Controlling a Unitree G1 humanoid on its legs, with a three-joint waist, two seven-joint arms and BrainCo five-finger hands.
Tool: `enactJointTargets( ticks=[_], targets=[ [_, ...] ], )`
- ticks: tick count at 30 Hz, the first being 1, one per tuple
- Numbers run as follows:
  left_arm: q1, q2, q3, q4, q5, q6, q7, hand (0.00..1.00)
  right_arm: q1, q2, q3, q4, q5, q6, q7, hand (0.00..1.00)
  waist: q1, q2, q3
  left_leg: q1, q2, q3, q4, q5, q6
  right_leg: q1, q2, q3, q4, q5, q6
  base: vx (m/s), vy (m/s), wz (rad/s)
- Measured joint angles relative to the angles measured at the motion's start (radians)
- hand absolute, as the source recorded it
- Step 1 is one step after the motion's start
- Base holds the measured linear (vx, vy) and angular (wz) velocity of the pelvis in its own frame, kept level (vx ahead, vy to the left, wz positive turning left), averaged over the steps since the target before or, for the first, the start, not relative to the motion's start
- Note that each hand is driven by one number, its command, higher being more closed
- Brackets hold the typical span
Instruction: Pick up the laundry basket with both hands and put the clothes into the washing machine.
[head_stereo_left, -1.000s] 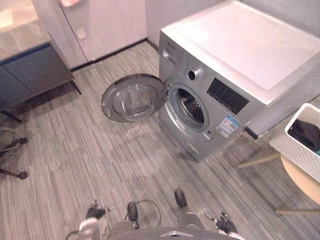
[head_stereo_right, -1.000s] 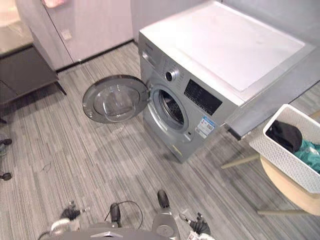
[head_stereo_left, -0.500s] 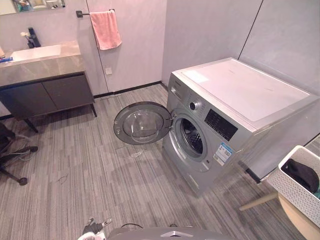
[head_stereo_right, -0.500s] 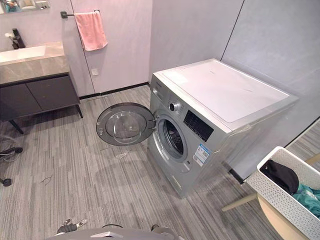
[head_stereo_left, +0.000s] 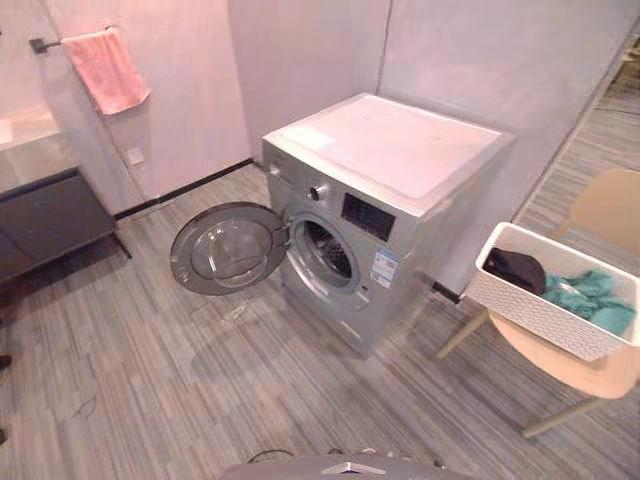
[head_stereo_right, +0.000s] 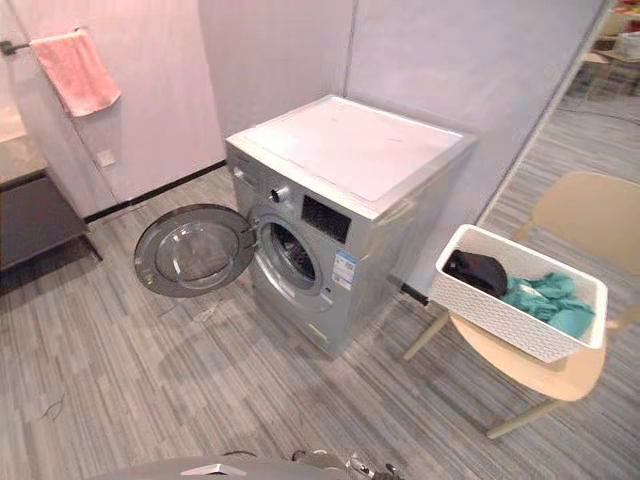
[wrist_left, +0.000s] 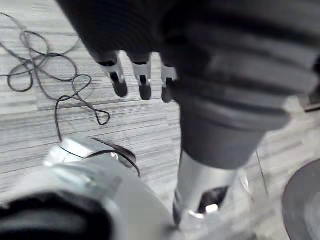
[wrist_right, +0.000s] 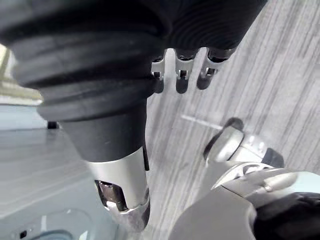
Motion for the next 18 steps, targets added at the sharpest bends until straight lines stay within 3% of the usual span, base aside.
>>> enactJointTargets(
  ticks=[3,8,9,10,12,14,15,16,17,18],
  targets=[
    [-0.107,-0.003,-0.103,-0.003,0.004,-0.016,0.004,0.0,0.035,0.002,-0.031,0.011,0.006,0.004,-0.002,0.0,-0.019,0.007,0.001,-0.035,0.0,0.017,-0.001,-0.001,0.0,-0.038,-0.001,0.02,-0.036,0.017,-0.01,0.0,0.041,-0.29],
    [-0.162,-0.061,-0.183,-0.032,-0.022,-0.045,-0.003,0.0,0.068,0.03,-0.138,0.041,0.007,0.012,-0.029,0.0,-0.056,0.015,0.009,-0.062,0.025,0.091,-0.001,-0.001,0.0,-0.055,0.004,0.063,-0.116,0.038,-0.016,0.0,0.047,-0.56],
    [-0.169,-0.064,-0.193,-0.037,-0.026,-0.047,-0.004,0.0,0.063,0.043,-0.157,0.041,0.008,0.013,-0.034,0.0,-0.054,0.007,0.014,-0.062,0.028,0.125,0.003,-0.001,-0.001,-0.084,0.016,0.075,-0.082,0.049,-0.013,0.02,0.039,-1.03],
    [-0.173,-0.064,-0.192,-0.039,-0.025,-0.048,-0.004,0.0,0.064,0.058,-0.154,0.035,0.009,0.014,-0.035,0.0,-0.054,-0.023,0.036,-0.048,0.019,0.172,0.014,0.0,-0.003,-0.115,0.02,0.086,-0.036,0.049,-0.007,0.01,0.037,-1.0],
    [-0.176,-0.078,-0.181,-0.039,-0.025,-0.046,-0.006,0.0,0.061,0.087,-0.145,-0.033,0.009,0.014,-0.035,0.0,-0.057,-0.048,0.054,-0.05,0.024,0.236,0.066,-0.001,-0.005,-0.167,0.038,0.088,0.029,0.046,-0.003,0.0,0.016,-1.2],
    [-0.17,-0.099,-0.16,-0.04,-0.021,-0.038,-0.009,0.0,0.048,0.095,-0.141,-0.111,0.01,0.009,-0.035,0.0,-0.057,-0.047,0.086,-0.022,0.053,0.324,0.088,0.005,0.0,-0.203,0.03,0.026,0.077,0.024,0.026,0.0,-0.013,-1.36],
    [-0.167,-0.108,-0.147,-0.036,-0.021,-0.036,-0.017,0.0,0.033,0.101,-0.136,-0.131,0.01,0.006,-0.035,0.0,-0.058,-0.036,0.095,0.006,0.077,0.399,0.093,0.033,-0.037,-0.287,0.01,-0.104,0.262,-0.002,0.022,0.05,-0.045,-1.17],
    [-0.157,-0.107,-0.134,-0.038,-0.013,-0.034,-0.024,0.0,0.031,0.107,-0.135,-0.134,0.01,0.008,-0.035,0.0,-0.059,-0.048,0.092,0.04,0.077,0.446,0.094,0.035,-0.069,-0.342,-0.042,-0.207,0.461,-0.053,0.0,0.09,-0.062,-1.01],
    [-0.154,-0.107,-0.133,-0.04,-0.013,-0.032,-0.025,0.0,0.033,0.108,-0.135,-0.134,0.01,0.008,-0.035,0.0,-0.062,-0.051,0.09,0.053,0.078,0.461,0.101,0.034,-0.089,-0.352,-0.074,-0.239,0.521,-0.077,-0.006,0.16,-0.046,-0.72],
    [-0.151,-0.104,-0.13,-0.043,-0.011,-0.031,-0.025,0.0,0.048,0.112,-0.13,-0.132,0.01,0.008,-0.035,0.0,-0.074,-0.066,0.079,0.072,0.078,0.485,0.133,0.009,-0.121,-0.341,-0.139,-0.262,0.537,-0.098,-0.01,0.2,-0.08,-0.85]
  ],
)
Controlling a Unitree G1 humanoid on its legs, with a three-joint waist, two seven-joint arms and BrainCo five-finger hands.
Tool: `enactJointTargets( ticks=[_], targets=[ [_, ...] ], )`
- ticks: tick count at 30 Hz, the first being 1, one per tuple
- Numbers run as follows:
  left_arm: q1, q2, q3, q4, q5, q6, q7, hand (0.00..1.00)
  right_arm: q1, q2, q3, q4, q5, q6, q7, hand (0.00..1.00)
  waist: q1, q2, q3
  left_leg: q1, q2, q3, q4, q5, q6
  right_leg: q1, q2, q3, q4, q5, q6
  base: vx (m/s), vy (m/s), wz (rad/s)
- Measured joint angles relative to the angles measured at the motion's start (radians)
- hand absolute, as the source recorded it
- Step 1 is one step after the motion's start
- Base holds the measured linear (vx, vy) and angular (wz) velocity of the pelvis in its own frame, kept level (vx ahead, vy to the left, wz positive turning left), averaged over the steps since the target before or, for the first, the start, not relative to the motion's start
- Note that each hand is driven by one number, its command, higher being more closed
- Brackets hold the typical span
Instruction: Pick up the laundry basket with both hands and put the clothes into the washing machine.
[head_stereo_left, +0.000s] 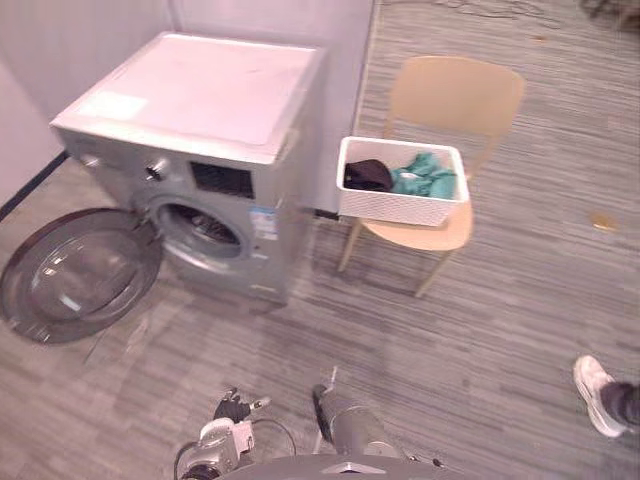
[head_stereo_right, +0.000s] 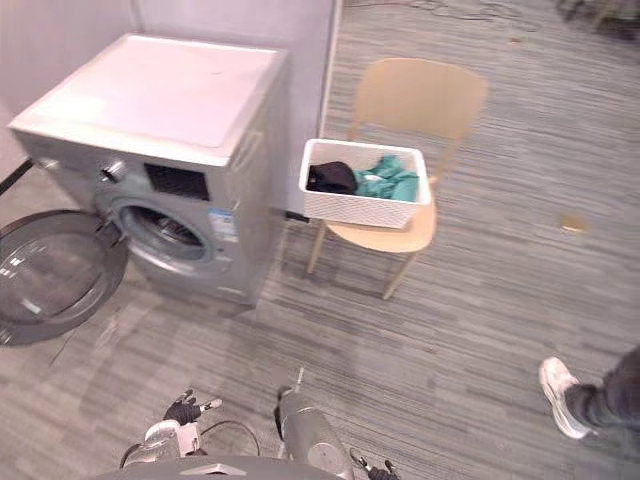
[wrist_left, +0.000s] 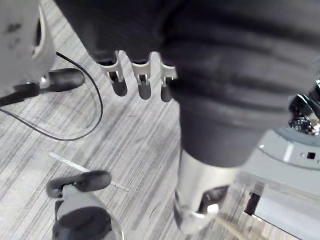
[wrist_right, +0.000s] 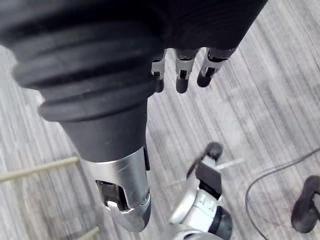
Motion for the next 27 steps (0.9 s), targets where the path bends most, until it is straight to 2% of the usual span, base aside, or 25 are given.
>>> enactJointTargets(
  ticks=[1,2,3,4,5,6,7,8,9,12,14,15,16,17,18,19,20,21,22,23,24,25,26,27],
  targets=[
    [0.0,0.01,0.026,0.008,0.007,0.0,-0.003,0.0,-0.002,0.006,0.004,0.003,-0.002,0.0,0.002,0.0,0.01,-0.015,-0.01,0.031,-0.007,0.016,0.011,-0.022,-0.02,0.058,0.014,0.008,-0.095,-0.067,0.018,0.22,-0.088,-1.1],
    [-0.001,0.004,0.031,0.016,0.008,0.003,-0.004,0.0,-0.01,-0.007,0.003,0.002,-0.003,-0.004,0.004,0.0,0.013,0.003,-0.009,0.033,0.006,0.012,0.003,-0.042,-0.031,0.059,0.048,0.017,-0.12,-0.045,0.02,0.18,-0.072,-1.45],
    [0.001,0.0,0.042,0.029,0.01,0.008,-0.009,0.0,-0.022,-0.022,-0.009,-0.003,-0.003,-0.008,0.004,0.0,0.014,0.045,-0.017,0.04,0.012,0.009,0.0,-0.055,-0.017,0.079,0.092,0.04,-0.211,-0.038,0.019,0.11,-0.015,-1.21],
    [0.002,-0.003,0.043,0.031,0.018,0.008,-0.011,0.0,-0.029,-0.027,-0.026,-0.003,-0.003,-0.007,0.003,0.0,0.015,0.069,-0.012,0.052,0.012,0.022,-0.017,-0.054,0.001,0.083,0.081,-0.002,-0.224,-0.07,0.037,0.09,0.12,-1.3],
    [0.003,-0.002,0.048,0.037,0.027,0.006,-0.01,0.0,-0.029,-0.031,-0.064,0.018,-0.005,0.0,0.005,0.0,0.016,0.066,-0.017,0.089,-0.007,0.081,-0.053,-0.051,0.022,0.061,0.028,-0.098,-0.192,-0.089,0.042,0.08,0.143,-1.15],
    [-0.003,0.025,0.062,0.04,0.027,0.003,-0.008,0.0,-0.033,-0.018,-0.084,0.052,-0.009,0.006,0.009,0.0,0.024,0.037,-0.014,0.121,-0.011,0.11,-0.068,-0.065,-0.004,0.06,0.028,-0.109,-0.19,-0.02,0.037,0.08,0.096,-1.02],
    [0.0,0.032,0.067,0.053,0.027,0.005,-0.008,0.0,-0.034,-0.016,-0.099,0.066,-0.014,0.009,0.015,0.0,0.019,0.047,-0.021,0.126,0.003,0.12,-0.068,-0.067,0.005,0.071,0.046,-0.107,-0.209,-0.017,0.037,0.08,-0.024,-0.63],
    [-0.001,0.036,0.067,0.064,0.028,0.005,-0.01,0.0,-0.025,-0.02,-0.11,0.086,-0.031,0.012,0.016,0.0,0.001,0.057,-0.032,0.126,0.017,0.115,-0.069,-0.064,0.026,0.085,0.066,-0.103,-0.243,-0.014,0.03,0.15,-0.048,-0.3],
    [-0.012,0.037,0.067,0.062,0.029,0.005,-0.01,0.0,-0.027,-0.019,-0.134,0.108,-0.04,0.018,0.016,0.0,-0.005,0.058,-0.036,0.127,0.013,0.11,-0.066,-0.039,0.03,0.086,0.067,-0.096,-0.245,-0.011,0.029,0.13,-0.036,-0.21],
    [-0.014,0.039,0.099,0.058,0.029,0.004,-0.01,0.0,-0.025,-0.017,-0.167,0.169,-0.041,0.024,0.022,0.0,-0.01,0.04,-0.042,0.132,0.022,0.091,-0.035,-0.005,0.012,0.101,0.074,-0.077,-0.25,-0.006,0.017,0.12,-0.049,-0.21],
    [0.001,0.049,0.122,0.05,0.028,0.004,-0.009,0.0,-0.019,-0.015,-0.174,0.186,-0.04,0.024,0.023,0.0,-0.016,0.026,-0.049,0.124,0.056,0.081,0.069,-0.005,0.012,0.137,0.084,-0.067,-0.254,-0.012,0.005,0.18,-0.089,-0.18],
    [0.022,0.051,0.139,0.045,0.023,0.004,-0.009,0.0,-0.015,-0.009,-0.177,0.185,-0.039,0.023,0.023,0.0,-0.025,0.023,-0.05,0.088,0.102,0.05,0.215,-0.006,0.013,0.169,0.096,-0.058,-0.261,-0.018,-0.002,0.19,-0.162,-0.31],
    [0.038,0.056,0.169,0.035,0.015,0.004,-0.009,0.0,-0.015,-0.005,-0.177,0.173,-0.038,0.021,0.023,0.0,-0.023,0.012,-0.057,0.027,0.171,0.014,0.418,0.002,0.077,0.198,0.117,-0.052,-0.259,-0.029,-0.017,0.13,-0.156,-0.37],
    [0.047,0.056,0.18,0.019,0.012,0.004,-0.008,0.0,-0.016,-0.003,-0.175,0.166,-0.038,0.019,0.023,0.0,-0.019,0.016,-0.055,-0.009,0.205,-0.003,0.517,0.023,0.162,0.209,0.128,-0.051,-0.253,-0.037,-0.027,0.09,-0.141,-0.49],
    [0.058,0.062,0.183,-0.003,0.006,0.003,-0.009,0.0,-0.014,0.007,-0.164,0.151,-0.036,0.014,0.022,0.0,-0.006,0.013,-0.054,-0.076,0.255,-0.048,0.695,0.101,0.271,0.23,0.141,-0.042,-0.235,-0.059,-0.051,0.08,-0.106,-0.46],
    [0.064,0.058,0.181,-0.019,0.006,0.003,-0.009,0.0,-0.005,-0.003,-0.125,0.128,-0.029,0.011,0.019,0.0,0.003,0.018,-0.047,-0.143,0.259,-0.116,0.821,0.072,0.247,0.253,0.151,-0.029,-0.22,-0.079,-0.066,0.08,-0.072,-0.38],
    [0.064,0.052,0.175,-0.027,0.006,0.001,-0.01,0.0,-0.007,-0.012,-0.108,0.121,-0.027,0.006,0.018,0.0,0.004,0.026,-0.043,-0.179,0.237,-0.156,0.863,0.037,0.214,0.264,0.151,-0.026,-0.218,-0.092,-0.079,0.07,-0.006,-0.26],
    [0.066,0.043,0.171,-0.036,0.006,-0.004,-0.01,0.0,-0.008,-0.025,-0.073,0.098,-0.026,0.005,0.016,0.0,0.013,0.035,-0.041,-0.243,0.16,-0.218,0.899,-0.025,0.158,0.284,0.149,-0.004,-0.214,-0.108,-0.084,0.06,0.058,-0.31],
    [0.073,0.044,0.173,-0.045,0.006,-0.015,-0.011,0.0,-0.017,-0.037,-0.034,0.09,-0.026,0.002,0.016,0.0,0.027,0.038,-0.04,-0.292,0.088,-0.246,0.868,-0.093,0.109,0.306,0.146,0.018,-0.224,-0.112,-0.087,0.07,0.074,-0.39],
    [0.079,0.047,0.174,-0.05,0.006,-0.017,-0.01,0.0,-0.026,-0.042,-0.016,0.089,-0.026,0.001,0.016,0.0,0.031,0.038,-0.04,-0.31,0.065,-0.238,0.834,-0.118,0.104,0.316,0.146,0.027,-0.234,-0.112,-0.088,0.12,0.125,-0.49],
    [0.096,0.054,0.175,-0.066,0.007,-0.016,-0.01,0.0,-0.035,-0.05,0.028,0.067,-0.027,0.001,0.016,0.0,0.034,0.037,-0.037,-0.338,0.044,-0.209,0.721,-0.15,0.109,0.345,0.144,0.032,-0.264,-0.11,-0.091,0.13,0.152,-0.49],
    [0.105,0.056,0.177,-0.07,0.007,-0.015,-0.009,0.0,-0.035,-0.053,0.065,0.04,-0.029,-0.004,0.016,0.0,0.045,0.032,-0.038,-0.35,0.034,-0.18,0.572,-0.152,0.107,0.359,0.136,0.029,-0.28,-0.111,-0.089,0.11,0.133,-0.43],
    [0.108,0.056,0.188,-0.074,0.007,-0.015,-0.009,0.0,-0.034,-0.055,0.077,0.026,-0.03,-0.004,0.016,0.0,0.048,0.031,-0.038,-0.355,0.026,-0.182,0.499,-0.149,0.104,0.363,0.135,0.03,-0.284,-0.114,-0.084,0.14,0.171,-0.33],
    [0.106,0.044,0.206,-0.074,0.007,-0.016,-0.008,0.0,-0.039,-0.057,0.088,0.015,-0.032,-0.005,0.016,0.0,0.057,0.03,-0.036,-0.371,0.008,-0.185,0.366,-0.12,0.115,0.363,0.135,0.045,-0.278,-0.13,-0.073,0.14,0.152,-0.38]
  ],
)
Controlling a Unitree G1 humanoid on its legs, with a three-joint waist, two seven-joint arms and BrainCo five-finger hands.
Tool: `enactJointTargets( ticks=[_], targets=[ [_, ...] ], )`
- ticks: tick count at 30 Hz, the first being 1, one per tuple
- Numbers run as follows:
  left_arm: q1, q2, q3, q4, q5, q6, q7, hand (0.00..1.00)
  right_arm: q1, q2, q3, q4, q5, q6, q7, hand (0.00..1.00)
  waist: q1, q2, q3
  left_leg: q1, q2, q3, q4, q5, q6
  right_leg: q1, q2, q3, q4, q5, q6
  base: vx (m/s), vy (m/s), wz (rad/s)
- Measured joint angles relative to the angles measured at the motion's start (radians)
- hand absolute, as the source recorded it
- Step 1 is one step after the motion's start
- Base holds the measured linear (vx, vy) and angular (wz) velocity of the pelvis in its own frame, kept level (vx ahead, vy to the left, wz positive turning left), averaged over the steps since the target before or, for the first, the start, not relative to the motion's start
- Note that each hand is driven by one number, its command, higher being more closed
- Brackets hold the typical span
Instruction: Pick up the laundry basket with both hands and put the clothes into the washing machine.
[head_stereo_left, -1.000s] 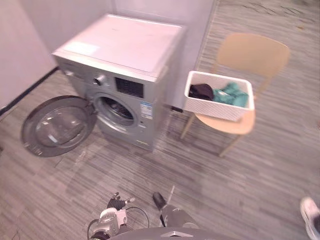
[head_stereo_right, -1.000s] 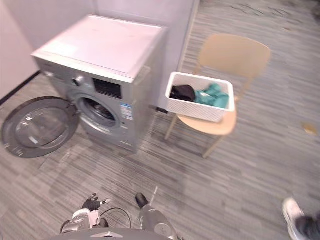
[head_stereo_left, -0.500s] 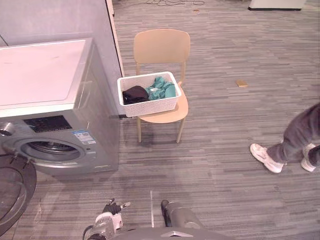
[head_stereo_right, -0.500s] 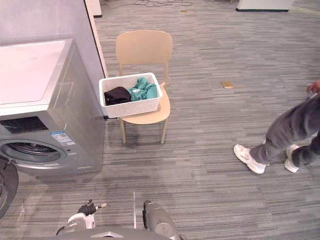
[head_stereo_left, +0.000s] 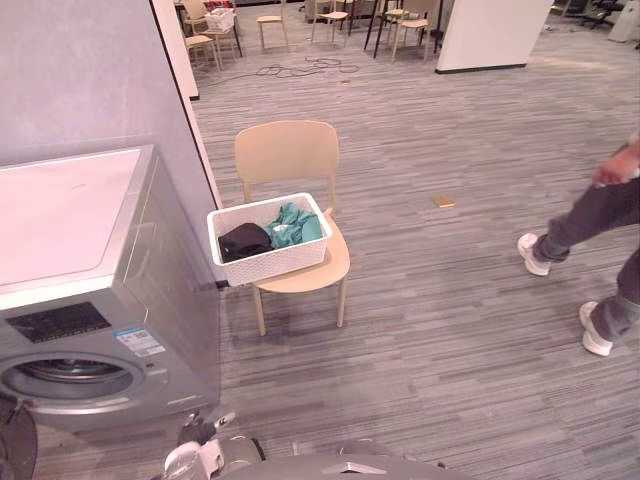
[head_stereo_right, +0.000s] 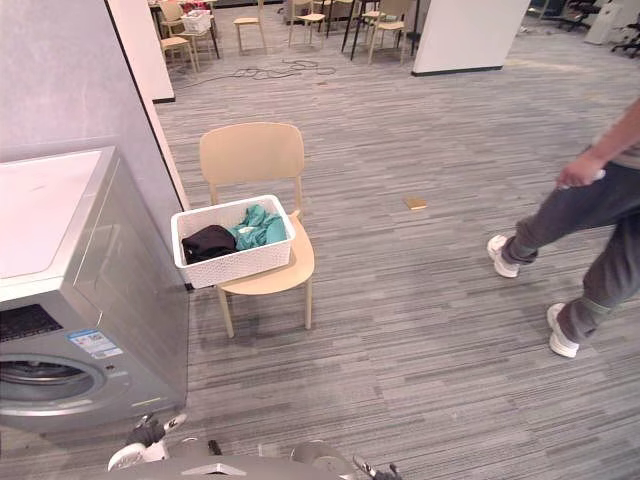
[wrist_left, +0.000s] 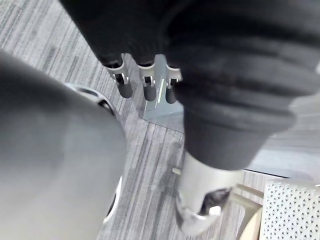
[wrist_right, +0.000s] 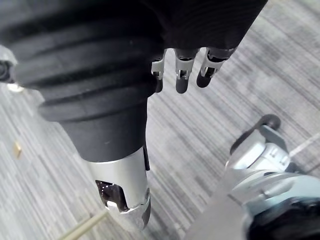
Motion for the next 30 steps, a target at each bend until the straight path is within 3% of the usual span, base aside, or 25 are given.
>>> enactJointTargets(
  ticks=[2,3,4,7,8,10,11,12,14,17,18,19,20,22,24,28,29,30],
  targets=[
    [-0.002,-0.012,0.049,0.002,0.001,0.0,0.002,0.0,-0.014,0.001,0.009,0.001,-0.007,0.005,-0.001,0.0,0.029,-0.014,-0.004,0.026,-0.041,0.004,-0.035,0.059,0.036,0.003,-0.011,0.068,0.012,-0.031,0.013,0.25,0.258,-0.67],
    [-0.001,-0.015,0.072,0.003,0.002,0.0,0.003,0.0,-0.036,0.003,0.026,0.0,-0.008,0.004,-0.002,0.0,0.032,-0.02,-0.01,0.024,-0.067,0.022,-0.045,0.053,0.066,0.001,-0.025,0.112,0.012,-0.043,0.037,0.25,0.275,-0.67],
    [0.002,-0.015,0.084,0.002,0.003,0.0,0.003,0.0,-0.044,0.004,0.04,0.0,-0.009,0.004,-0.002,0.0,0.031,-0.02,-0.021,0.032,-0.078,0.047,-0.054,0.043,0.071,-0.001,-0.038,0.131,0.013,-0.049,0.053,0.26,0.291,-0.67],
    [0.008,0.004,0.085,0.001,0.023,-0.002,0.008,0.0,-0.056,0.021,0.075,-0.001,-0.01,0.005,0.0,0.0,0.037,-0.074,-0.054,0.102,-0.159,0.143,-0.124,0.011,0.087,-0.038,-0.103,0.209,0.126,-0.083,0.144,0.3,0.27,-0.57],
    [0.0,0.017,0.05,0.001,0.031,-0.002,0.009,0.0,-0.054,0.041,0.082,-0.01,-0.009,0.005,0.003,0.0,0.033,-0.084,-0.059,0.141,-0.188,0.153,-0.155,0.004,0.093,-0.071,-0.106,0.206,0.259,-0.071,0.182,0.27,0.184,-0.29],
    [-0.007,0.038,-0.056,0.002,0.039,0.004,0.01,0.0,-0.05,0.053,0.087,-0.043,-0.02,0.002,0.01,0.0,0.022,-0.072,-0.055,0.206,-0.209,0.166,-0.187,-0.004,0.107,-0.126,-0.105,0.173,0.48,-0.004,0.267,0.29,0.166,-0.13],
    [-0.015,0.042,-0.086,0.002,0.039,0.004,0.01,0.0,-0.055,0.054,0.089,-0.042,-0.031,0.003,0.011,0.0,0.022,-0.071,-0.056,0.219,-0.21,0.166,-0.193,-0.005,0.107,-0.144,-0.111,0.156,0.521,0.0,0.264,0.24,0.12,-0.05],
    [-0.046,0.039,-0.158,0.002,0.038,0.005,0.011,0.0,-0.061,0.051,0.089,-0.045,-0.049,0.003,0.01,0.0,0.024,-0.072,-0.056,0.247,-0.217,0.165,-0.223,-0.004,0.106,-0.2,-0.148,0.1,0.555,-0.012,0.228,0.21,0.093,-0.02],
    [-0.079,0.033,-0.225,0.002,0.037,0.004,0.011,0.0,-0.068,0.049,0.083,-0.039,-0.048,0.003,0.008,0.0,0.024,-0.072,-0.055,0.266,-0.217,0.163,-0.254,0.001,0.1,-0.257,-0.178,0.058,0.518,-0.029,0.196,0.2,0.047,-0.03],
    [-0.129,0.004,-0.254,0.003,0.013,0.0,0.01,0.0,-0.072,0.046,0.046,-0.032,-0.043,0.001,0.008,0.0,-0.001,-0.068,-0.05,0.319,-0.197,0.125,-0.318,0.019,0.077,-0.275,-0.159,0.042,0.256,-0.027,0.184,0.2,-0.092,0.34],
    [-0.142,0.005,-0.259,0.012,0.008,-0.016,0.008,0.0,-0.063,0.048,0.018,0.008,-0.039,-0.008,0.009,0.0,-0.016,-0.085,-0.052,0.326,-0.206,0.078,-0.333,0.026,0.059,-0.225,-0.157,0.068,0.014,0.092,0.168,0.25,-0.222,0.89],
    [-0.155,-0.001,-0.258,0.015,0.009,-0.02,0.008,0.0,-0.061,0.053,-0.002,0.042,-0.037,-0.012,0.012,0.0,-0.022,-0.106,-0.042,0.343,-0.222,0.049,-0.344,0.024,0.048,-0.207,-0.173,0.074,-0.027,0.189,0.196,0.27,-0.231,0.91],
    [-0.159,-0.015,-0.256,0.024,0.009,-0.019,0.008,0.0,-0.067,0.046,-0.026,0.067,-0.034,-0.01,0.014,0.0,-0.021,-0.093,-0.04,0.361,-0.212,0.028,-0.353,0.03,0.035,-0.196,-0.171,0.054,-0.021,0.184,0.189,0.3,-0.196,0.58],
    [-0.123,-0.04,-0.22,0.049,0.01,-0.018,-0.001,0.0,-0.058,0.003,-0.065,0.109,-0.027,0.001,0.024,0.0,0.004,-0.02,-0.049,0.385,-0.157,0.034,-0.394,0.044,0.008,-0.166,-0.119,0.043,-0.087,0.197,0.159,0.29,-0.137,-0.07],
    [-0.104,-0.043,-0.164,0.084,0.01,-0.012,-0.001,0.0,-0.064,-0.014,-0.091,0.13,-0.027,0.005,0.029,0.0,0.003,0.008,-0.049,0.402,-0.137,0.029,-0.419,0.069,-0.009,-0.14,-0.092,0.042,-0.121,0.208,0.143,0.21,-0.124,-0.2],
    [-0.09,-0.033,-0.145,0.1,0.02,-0.01,-0.016,0.0,-0.07,-0.013,-0.15,0.173,-0.027,0.007,0.03,0.0,0.004,0.001,-0.047,0.434,-0.121,0.028,-0.436,0.111,-0.006,-0.079,-0.072,0.05,-0.184,0.227,0.12,0.11,-0.102,-0.08],
    [-0.053,0.034,-0.109,0.116,0.039,0.007,-0.021,0.0,-0.097,-0.022,-0.143,0.2,-0.029,0.008,0.032,0.0,-0.008,0.011,-0.01,0.407,-0.115,-0.001,-0.445,0.056,-0.029,-0.043,-0.077,0.099,-0.381,0.382,0.145,0.02,-0.023,-0.07],
    [-0.053,0.034,-0.109,0.116,0.039,0.007,-0.021,0.0,-0.097,-0.022,-0.143,0.2,-0.029,0.008,0.032,0.0,-0.008,0.011,-0.01,0.407,-0.115,-0.001,-0.445,0.056,-0.029,-0.043,-0.077,0.099,-0.381,0.382,0.145,0.0,0.0,0.0]
  ],
)
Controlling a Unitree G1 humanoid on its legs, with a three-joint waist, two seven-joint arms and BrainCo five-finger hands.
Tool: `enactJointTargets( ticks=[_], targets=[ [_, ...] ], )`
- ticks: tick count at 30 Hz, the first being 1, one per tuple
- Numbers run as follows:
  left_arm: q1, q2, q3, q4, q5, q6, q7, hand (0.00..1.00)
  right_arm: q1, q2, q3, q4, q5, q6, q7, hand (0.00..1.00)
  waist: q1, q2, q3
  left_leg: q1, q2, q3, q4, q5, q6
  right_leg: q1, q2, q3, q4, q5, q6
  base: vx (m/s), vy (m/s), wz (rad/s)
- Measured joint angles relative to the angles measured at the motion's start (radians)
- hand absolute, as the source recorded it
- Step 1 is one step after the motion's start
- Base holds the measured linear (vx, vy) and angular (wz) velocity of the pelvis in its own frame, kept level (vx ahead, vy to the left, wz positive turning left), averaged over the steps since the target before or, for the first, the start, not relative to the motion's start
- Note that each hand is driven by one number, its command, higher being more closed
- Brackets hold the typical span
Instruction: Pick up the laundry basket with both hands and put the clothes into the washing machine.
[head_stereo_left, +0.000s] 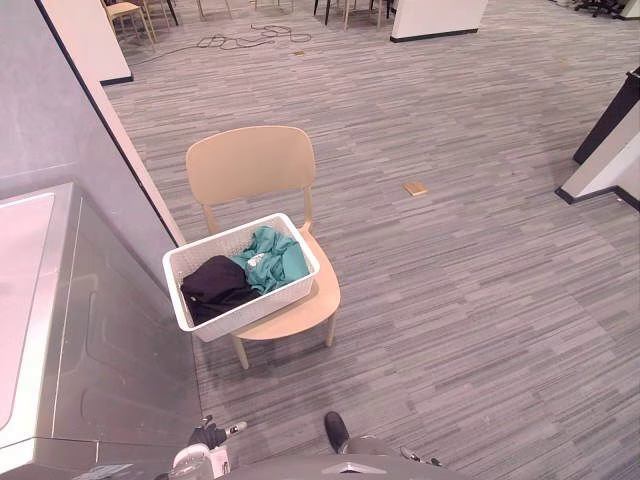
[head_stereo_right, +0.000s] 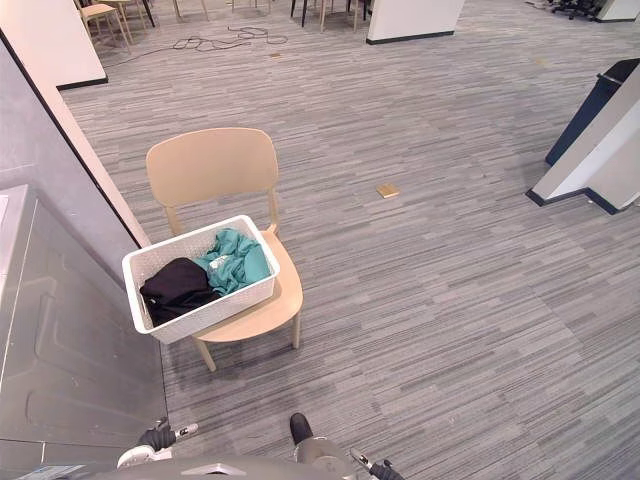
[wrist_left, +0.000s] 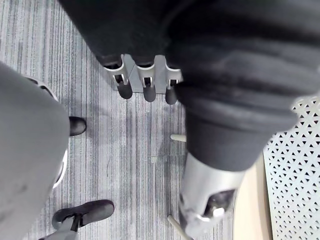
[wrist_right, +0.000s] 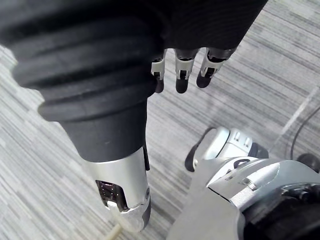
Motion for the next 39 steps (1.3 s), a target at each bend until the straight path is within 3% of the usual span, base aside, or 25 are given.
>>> enactJointTargets(
  ticks=[6,14,17,23,28,30,33,34,36,39],
  targets=[
    [-0.004,0.006,-0.036,0.004,0.0,0.001,-0.001,0.0,0.007,0.008,-0.021,0.002,0.008,-0.001,0.002,0.0,-0.015,-0.001,0.0,-0.004,0.001,0.013,-0.001,-0.006,-0.001,-0.008,0.004,0.012,-0.003,0.002,0.001,0.0,0.001,-0.05],
    [-0.106,0.043,-0.243,0.052,0.0,0.0,-0.039,0.0,0.191,0.091,-0.168,0.002,0.231,0.007,0.019,0.0,-0.089,-0.019,-0.011,0.0,0.016,0.033,-0.016,-0.009,-0.002,0.004,0.007,0.009,-0.047,0.014,0.001,0.05,0.022,-0.03],
    [-0.141,0.056,-0.318,0.052,-0.001,-0.012,-0.058,0.0,0.234,0.122,-0.203,0.012,0.315,0.022,0.02,0.0,-0.105,-0.03,-0.018,-0.028,0.016,-0.032,-0.021,-0.001,0.001,0.005,-0.012,-0.061,-0.045,0.003,0.001,0.06,0.023,0.61],
    [-0.099,0.101,-0.296,0.045,-0.031,-0.024,-0.058,0.0,0.177,0.109,-0.185,0.037,0.31,0.012,0.021,0.0,-0.067,-0.038,-0.02,-0.115,0.016,-0.192,0.053,0.017,-0.001,0.009,-0.057,-0.23,0.03,-0.077,-0.011,0.05,0.015,1.0],
    [-0.02,0.116,-0.085,0.011,-0.073,-0.024,-0.051,0.0,0.085,0.071,-0.106,-0.028,0.303,-0.021,0.024,0.0,0.001,-0.033,0.023,-0.271,0.034,-0.267,0.334,-0.048,0.001,0.025,-0.083,-0.359,0.174,-0.181,-0.021,-0.06,-0.029,1.09],
    [0.005,0.103,-0.043,0.008,-0.08,-0.018,-0.05,0.0,0.056,0.054,-0.073,-0.084,0.299,-0.034,0.034,0.0,0.013,-0.026,0.026,-0.28,0.037,-0.238,0.309,-0.063,0.028,0.025,-0.106,-0.413,0.188,-0.204,-0.011,-0.15,0.026,0.9],
    [0.043,0.082,0.009,0.002,-0.08,-0.007,-0.045,0.0,0.036,0.042,-0.014,-0.17,0.294,-0.046,0.036,0.0,0.039,-0.025,0.016,-0.282,0.048,-0.105,0.237,-0.004,0.03,0.023,-0.148,-0.446,0.156,-0.201,0.016,-0.12,0.043,0.73],
    [0.05,0.075,0.021,0.002,-0.078,-0.006,-0.034,0.0,0.022,0.037,0.011,-0.197,0.293,-0.049,0.037,0.0,0.042,-0.036,0.013,-0.283,0.017,-0.104,0.17,0.029,0.044,0.008,-0.167,-0.441,0.13,-0.2,0.027,-0.09,0.082,0.6],
    [0.058,0.065,0.038,0.005,-0.078,-0.003,-0.027,0.0,-0.016,0.038,0.041,-0.198,0.292,-0.05,0.036,0.0,0.047,-0.028,0.009,-0.276,-0.025,-0.1,0.089,0.066,0.06,0.0,-0.187,-0.412,0.087,-0.187,0.051,-0.01,0.14,0.34],
    [0.055,0.058,0.027,0.005,-0.078,-0.002,-0.014,0.0,-0.028,0.05,0.092,-0.197,0.238,-0.041,0.037,0.0,0.057,-0.028,0.002,-0.27,-0.076,-0.095,0.041,0.074,0.07,-0.002,-0.22,-0.387,0.043,-0.175,0.071,0.04,0.199,0.06]
  ],
)
